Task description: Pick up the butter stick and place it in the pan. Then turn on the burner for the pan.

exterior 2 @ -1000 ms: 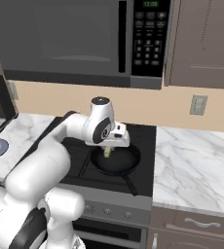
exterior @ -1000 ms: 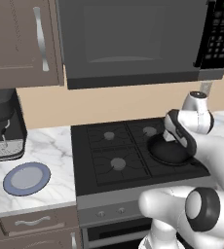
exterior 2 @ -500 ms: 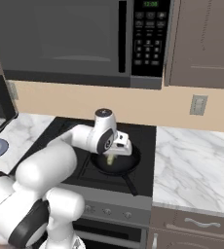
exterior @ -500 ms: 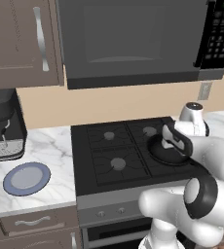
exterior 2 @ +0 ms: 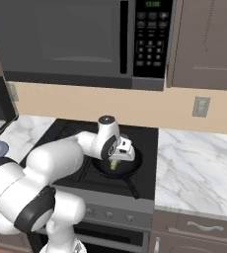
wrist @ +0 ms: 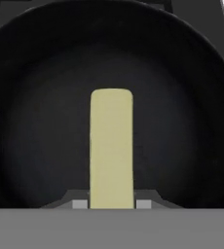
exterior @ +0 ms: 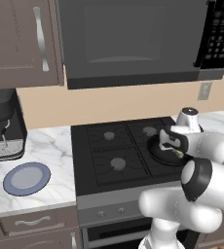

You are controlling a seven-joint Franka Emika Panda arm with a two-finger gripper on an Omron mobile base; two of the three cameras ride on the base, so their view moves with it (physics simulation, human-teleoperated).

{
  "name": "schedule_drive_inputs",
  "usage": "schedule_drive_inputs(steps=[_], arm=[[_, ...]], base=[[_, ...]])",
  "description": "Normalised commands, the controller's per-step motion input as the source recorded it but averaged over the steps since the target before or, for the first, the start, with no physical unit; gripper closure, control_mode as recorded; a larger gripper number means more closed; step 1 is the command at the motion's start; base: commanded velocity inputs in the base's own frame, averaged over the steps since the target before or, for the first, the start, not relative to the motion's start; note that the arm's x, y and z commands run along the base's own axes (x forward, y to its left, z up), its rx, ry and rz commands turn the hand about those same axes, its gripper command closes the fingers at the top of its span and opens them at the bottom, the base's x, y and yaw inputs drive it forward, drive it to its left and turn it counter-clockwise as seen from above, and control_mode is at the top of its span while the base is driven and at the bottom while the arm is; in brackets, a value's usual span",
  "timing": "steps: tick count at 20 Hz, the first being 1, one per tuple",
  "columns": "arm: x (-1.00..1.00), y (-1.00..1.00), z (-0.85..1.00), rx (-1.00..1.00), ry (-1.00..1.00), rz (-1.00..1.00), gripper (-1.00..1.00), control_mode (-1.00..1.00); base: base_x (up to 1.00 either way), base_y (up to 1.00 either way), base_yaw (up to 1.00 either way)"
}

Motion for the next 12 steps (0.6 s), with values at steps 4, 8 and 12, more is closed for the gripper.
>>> schedule_drive_inputs(steps=[4, 8, 12], arm=[[0.19, 0.0, -0.14, 0.0, 0.0, -0.04, 1.0, -1.0], [0.12, -0.05, -0.13, 0.0, 0.0, 0.0, 1.0, -1.0], [0.02, -0.01, -0.03, 0.0, 0.0, 0.0, -1.0, -1.0]], base=[[0.0, 0.0, 0.0], [0.0, 0.0, 0.0], [0.0, 0.0, 0.0]])
